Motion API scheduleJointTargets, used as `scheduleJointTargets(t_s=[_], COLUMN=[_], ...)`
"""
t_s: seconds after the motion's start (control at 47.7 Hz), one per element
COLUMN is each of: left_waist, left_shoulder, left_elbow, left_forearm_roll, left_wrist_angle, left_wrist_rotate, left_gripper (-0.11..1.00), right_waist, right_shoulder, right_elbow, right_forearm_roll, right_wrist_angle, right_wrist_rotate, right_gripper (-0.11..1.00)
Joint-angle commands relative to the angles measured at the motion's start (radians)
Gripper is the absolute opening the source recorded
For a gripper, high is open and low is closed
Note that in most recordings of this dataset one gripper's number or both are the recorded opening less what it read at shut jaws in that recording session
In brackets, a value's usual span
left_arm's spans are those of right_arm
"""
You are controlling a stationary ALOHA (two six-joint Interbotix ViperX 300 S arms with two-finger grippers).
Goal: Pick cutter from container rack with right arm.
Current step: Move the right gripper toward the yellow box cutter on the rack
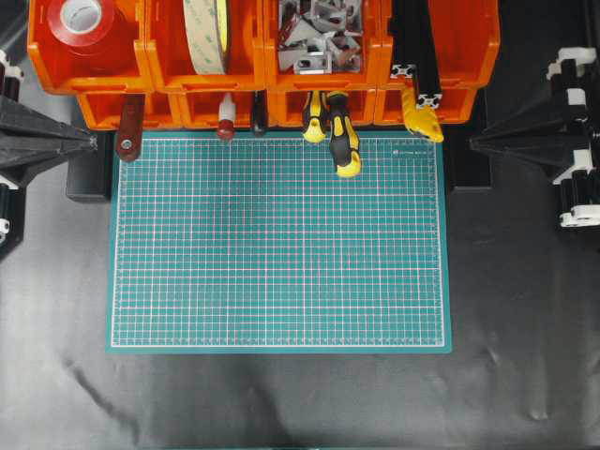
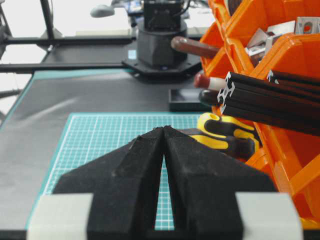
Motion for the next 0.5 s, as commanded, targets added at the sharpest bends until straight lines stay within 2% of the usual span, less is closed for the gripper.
scheduleJointTargets(t_s=[0.0, 0.084, 0.147, 0.315, 0.482], left_waist=[0.003, 0.003, 0.002, 0.002, -0.008], left_shoulder=[0.014, 0.011, 0.002, -0.038, -0.055], left_elbow=[-0.02, -0.044, -0.061, -0.107, -0.135], left_forearm_roll=[0.031, 0.031, 0.032, 0.034, 0.034], left_wrist_angle=[0.011, 0.018, 0.028, 0.112, 0.209], left_wrist_rotate=[-0.025, -0.055, -0.064, -0.064, -0.071], left_gripper=[0.06, 0.05, 0.0, 0.0, 0.0], right_waist=[0.012, 0.025, 0.04, 0.087, 0.153], right_shoulder=[0.012, 0.011, 0.008, -0.006, -0.005], right_elbow=[-0.011, -0.012, -0.031, -0.094, -0.199], right_forearm_roll=[0.006, 0.006, 0.006, 0.006, 0.006], right_wrist_angle=[-0.005, 0.041, 0.112, 0.282, 0.488], right_wrist_rotate=[0.012, 0.021, 0.035, 0.04, 0.049], right_gripper=[0.02, 0.08, 0.01, 0.0, 0.0])
